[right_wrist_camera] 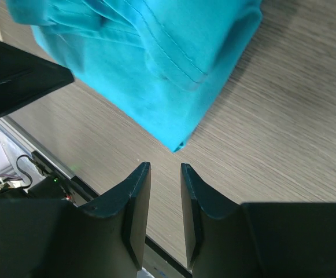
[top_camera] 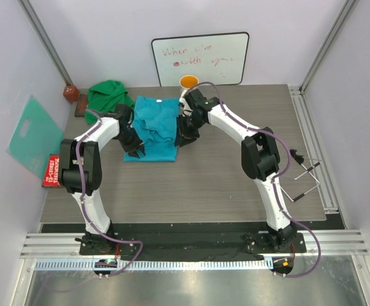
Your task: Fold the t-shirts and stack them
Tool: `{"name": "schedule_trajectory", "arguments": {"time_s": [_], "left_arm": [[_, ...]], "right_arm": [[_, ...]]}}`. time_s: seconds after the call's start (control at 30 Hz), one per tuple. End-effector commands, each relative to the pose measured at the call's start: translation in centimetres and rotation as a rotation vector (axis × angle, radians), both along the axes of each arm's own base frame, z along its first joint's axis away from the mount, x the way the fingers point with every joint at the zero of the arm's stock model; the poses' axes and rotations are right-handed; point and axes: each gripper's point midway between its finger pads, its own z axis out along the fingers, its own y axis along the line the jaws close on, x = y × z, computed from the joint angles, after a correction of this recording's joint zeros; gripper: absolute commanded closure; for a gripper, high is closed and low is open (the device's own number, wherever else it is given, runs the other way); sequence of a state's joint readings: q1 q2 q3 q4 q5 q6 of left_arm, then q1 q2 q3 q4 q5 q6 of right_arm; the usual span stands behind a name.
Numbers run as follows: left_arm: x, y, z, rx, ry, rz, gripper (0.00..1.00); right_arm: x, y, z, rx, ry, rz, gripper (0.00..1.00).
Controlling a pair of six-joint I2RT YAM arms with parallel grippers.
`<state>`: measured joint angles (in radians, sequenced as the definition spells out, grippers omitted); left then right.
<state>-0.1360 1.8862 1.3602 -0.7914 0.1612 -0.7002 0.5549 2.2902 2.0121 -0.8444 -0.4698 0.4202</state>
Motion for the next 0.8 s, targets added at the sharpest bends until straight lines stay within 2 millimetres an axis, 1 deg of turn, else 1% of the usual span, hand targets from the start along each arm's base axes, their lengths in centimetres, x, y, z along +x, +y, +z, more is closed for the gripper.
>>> {"name": "schedule_trajectory", "arguments": {"time_s": [0.0, 0.13, 0.17, 0.3, 0.47, 0.53, 0.63, 0.77], "left_arm": [[1.7, 0.3, 0.5, 0.020, -0.041, -0.020, 0.69], [1.9, 0.3, 0.0, 0.024, -0.033, -0.024, 0.69], [1.9, 0.3, -0.1, 0.024, -0.031, -0.024, 0.69], [2.0, 0.3, -0.5, 0.028, -0.027, -0.031, 0.69], [1.9, 0.5, -0.8, 0.038, -0.017, -0.040, 0.69], [1.8, 0.6, -1.0, 0.044, -0.014, -0.043, 0.69], [1.4, 0.8, -1.5, 0.056, 0.000, -0.050, 0.69], [0.9, 0.6, -2.5, 0.084, 0.026, -0.084, 0.70]], "right_arm": [[0.5, 0.7, 1.5, -0.002, -0.032, 0.017, 0.66], [0.3, 1.4, 1.2, 0.000, -0.025, 0.026, 0.66], [0.2, 1.5, 0.7, -0.004, -0.016, 0.030, 0.66], [-0.2, 2.5, 0.1, -0.003, -0.003, 0.043, 0.66], [-0.6, 4.5, 0.9, 0.010, -0.030, 0.065, 0.66], [-0.3, 4.9, 1.0, 0.015, -0.038, 0.065, 0.67], [-0.1, 5.3, 0.4, 0.009, -0.037, 0.061, 0.66], [0.6, 5.1, -0.8, -0.031, -0.055, 0.044, 0.67]]}}
